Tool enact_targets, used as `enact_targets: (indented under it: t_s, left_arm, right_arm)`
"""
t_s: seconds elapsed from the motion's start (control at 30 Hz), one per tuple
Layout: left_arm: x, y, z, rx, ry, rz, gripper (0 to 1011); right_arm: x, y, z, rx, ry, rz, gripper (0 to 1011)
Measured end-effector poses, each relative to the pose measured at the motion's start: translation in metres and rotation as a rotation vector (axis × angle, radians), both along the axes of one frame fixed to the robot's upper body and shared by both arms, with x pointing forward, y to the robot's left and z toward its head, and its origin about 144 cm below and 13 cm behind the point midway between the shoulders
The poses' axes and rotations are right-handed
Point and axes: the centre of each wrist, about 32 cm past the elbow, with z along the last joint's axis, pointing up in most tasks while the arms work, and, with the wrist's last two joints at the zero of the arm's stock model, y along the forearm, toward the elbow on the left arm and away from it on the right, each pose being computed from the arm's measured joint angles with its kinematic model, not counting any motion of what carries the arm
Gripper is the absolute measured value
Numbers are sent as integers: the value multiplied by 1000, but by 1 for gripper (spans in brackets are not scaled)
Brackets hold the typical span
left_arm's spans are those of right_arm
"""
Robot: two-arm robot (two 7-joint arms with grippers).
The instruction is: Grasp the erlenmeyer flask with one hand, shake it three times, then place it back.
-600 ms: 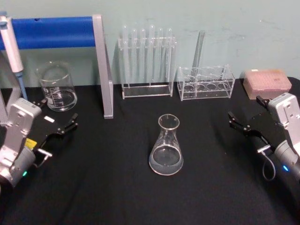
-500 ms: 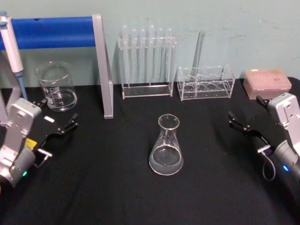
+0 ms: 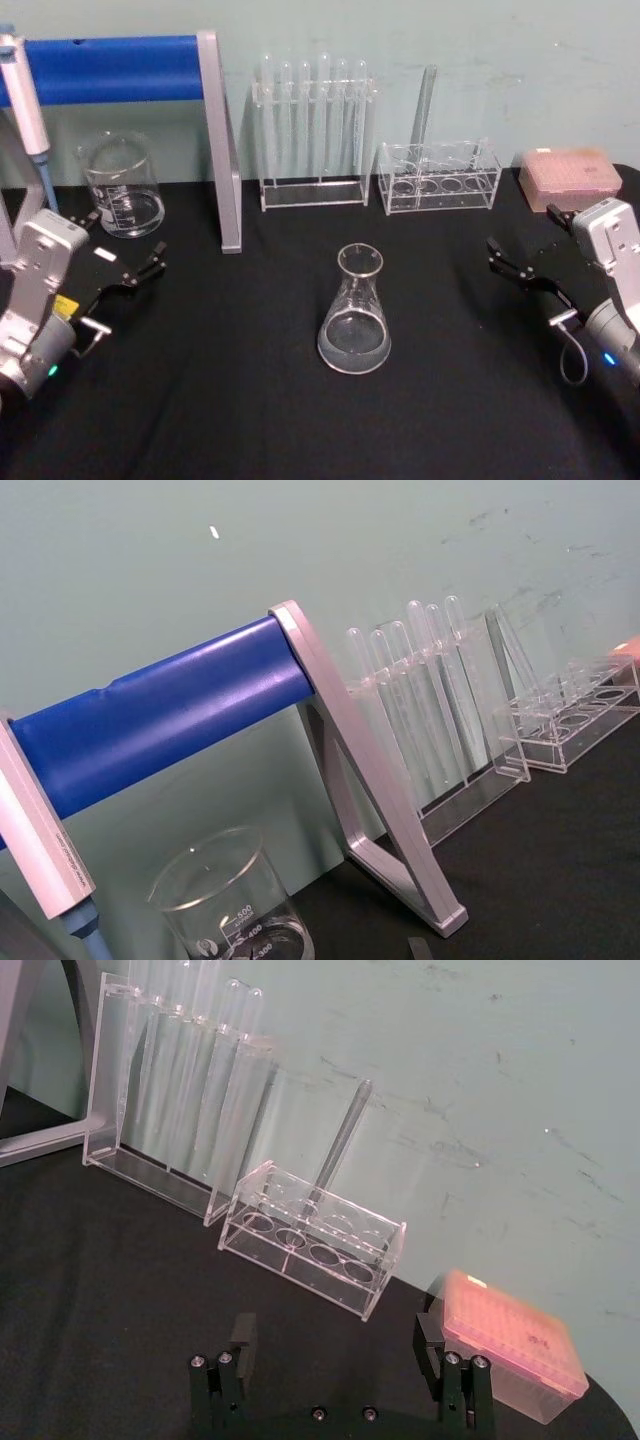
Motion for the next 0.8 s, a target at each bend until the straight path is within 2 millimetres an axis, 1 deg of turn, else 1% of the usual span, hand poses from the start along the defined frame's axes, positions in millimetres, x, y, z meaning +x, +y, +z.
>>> enact_targets:
  t_s: [0.17, 0.3, 0.53, 0.63, 0.7, 0.8]
  left_arm:
    - [0, 0, 0, 0, 0, 0, 1001]
    - [0, 0, 0, 0, 0, 0, 1001]
    - [0, 0, 0, 0, 0, 0, 1001]
    - [0, 0, 0, 0, 0, 0, 1001]
    - [0, 0, 0, 0, 0, 0, 1001]
    - [0, 0, 0, 0, 0, 0, 1001]
  right_arm:
    - [0, -3, 1, -8, 0, 12, 1002]
    - [-4, -10, 4, 16, 9, 59, 1003]
    - [-17, -19, 14, 68, 23, 169, 1003]
    - [-24, -20, 17, 85, 29, 214, 1003]
    - [-29, -20, 19, 111, 42, 276, 1002]
    - [-32, -19, 20, 141, 58, 328, 1003]
